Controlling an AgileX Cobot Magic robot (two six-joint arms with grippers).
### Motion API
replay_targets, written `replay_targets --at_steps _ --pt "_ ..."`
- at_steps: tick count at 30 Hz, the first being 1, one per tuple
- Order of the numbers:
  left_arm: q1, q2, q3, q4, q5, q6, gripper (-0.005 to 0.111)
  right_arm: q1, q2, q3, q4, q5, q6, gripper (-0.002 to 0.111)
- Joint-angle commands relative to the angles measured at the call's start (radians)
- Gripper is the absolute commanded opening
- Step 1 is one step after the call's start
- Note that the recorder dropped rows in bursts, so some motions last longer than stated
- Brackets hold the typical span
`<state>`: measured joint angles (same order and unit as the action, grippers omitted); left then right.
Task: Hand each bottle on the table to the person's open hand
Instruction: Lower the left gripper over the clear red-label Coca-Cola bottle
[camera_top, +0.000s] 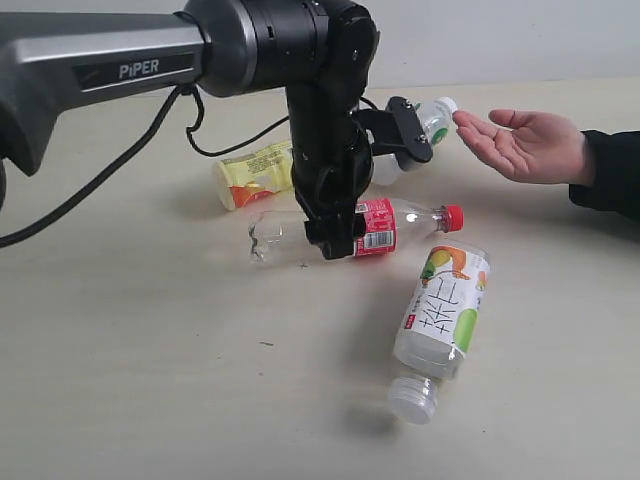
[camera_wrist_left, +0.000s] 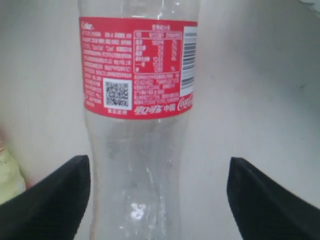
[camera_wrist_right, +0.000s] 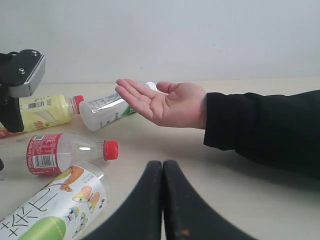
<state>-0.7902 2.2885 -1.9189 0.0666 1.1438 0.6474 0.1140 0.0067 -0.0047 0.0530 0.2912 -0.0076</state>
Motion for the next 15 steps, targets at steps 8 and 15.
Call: replay_targets --at_steps 8,15 --pt "0.010 0.052 -0.004 0.008 -0.073 0.004 0.073 -0.005 -0.007 0.005 -0.001 -0.008 0.002 0.000" --pt "0.012 0.067 -0.004 0.008 -0.081 0.004 0.073 -0.005 -0.007 0.005 -0.001 -0.008 0.002 0.000"
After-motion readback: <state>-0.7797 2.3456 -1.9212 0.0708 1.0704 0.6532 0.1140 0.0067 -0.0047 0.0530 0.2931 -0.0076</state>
